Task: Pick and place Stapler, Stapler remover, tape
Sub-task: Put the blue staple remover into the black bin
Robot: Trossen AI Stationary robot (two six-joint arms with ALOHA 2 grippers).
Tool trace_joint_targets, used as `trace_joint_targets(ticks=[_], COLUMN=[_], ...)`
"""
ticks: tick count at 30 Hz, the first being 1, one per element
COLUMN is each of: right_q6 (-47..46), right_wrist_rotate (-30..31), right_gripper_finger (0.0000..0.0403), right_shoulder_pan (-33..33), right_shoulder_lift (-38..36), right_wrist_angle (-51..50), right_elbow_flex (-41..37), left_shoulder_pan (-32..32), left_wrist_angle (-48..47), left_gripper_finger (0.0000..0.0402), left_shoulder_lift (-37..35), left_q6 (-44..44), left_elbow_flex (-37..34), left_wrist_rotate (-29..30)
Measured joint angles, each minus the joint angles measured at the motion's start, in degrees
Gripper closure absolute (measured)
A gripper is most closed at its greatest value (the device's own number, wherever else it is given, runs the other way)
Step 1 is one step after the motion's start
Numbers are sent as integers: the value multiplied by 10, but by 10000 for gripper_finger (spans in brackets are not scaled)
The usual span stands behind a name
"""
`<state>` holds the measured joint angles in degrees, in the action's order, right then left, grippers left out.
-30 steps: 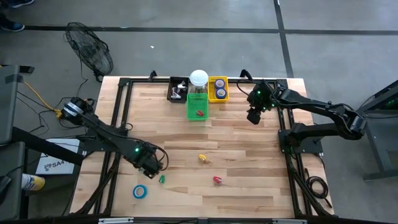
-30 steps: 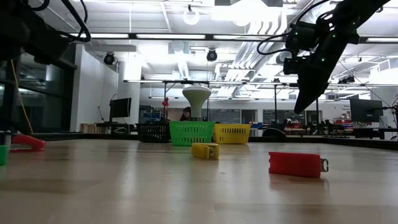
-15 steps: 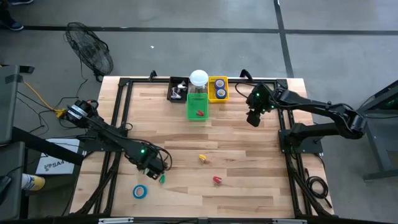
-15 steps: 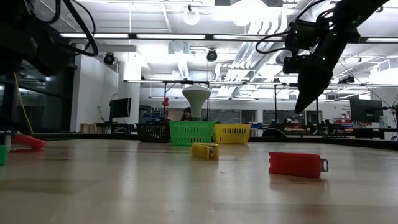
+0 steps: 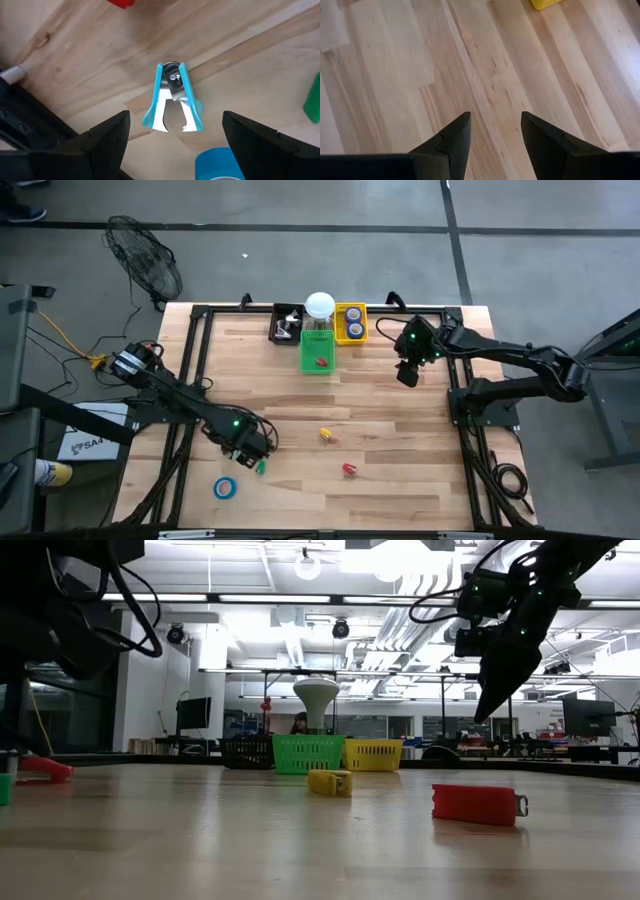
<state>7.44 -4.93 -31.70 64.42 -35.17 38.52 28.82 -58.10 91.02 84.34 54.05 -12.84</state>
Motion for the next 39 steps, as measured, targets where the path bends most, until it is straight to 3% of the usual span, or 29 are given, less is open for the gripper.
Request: trace_joint_targets(ticks=[5,31,39], right_q6=[0,-2,-2], right_wrist_rotate=[0,0,0], right_gripper_finger=[238,238,238], right_shoulder_pan=[0,0,0], right_shoulder_lift=[0,0,0], right_wrist_angle=[-2,-3,-3], right_elbow_flex=[0,0,0], left_shoulder_pan=[0,0,0], left_wrist_angle=[20,53,115], left_gripper_finger=[89,89,102], left_shoulder_lift=[0,0,-1], left_q6=[0,14,15], left_elbow_flex=[-25,-36,-76], left_wrist_rotate=[-29,-15,-33])
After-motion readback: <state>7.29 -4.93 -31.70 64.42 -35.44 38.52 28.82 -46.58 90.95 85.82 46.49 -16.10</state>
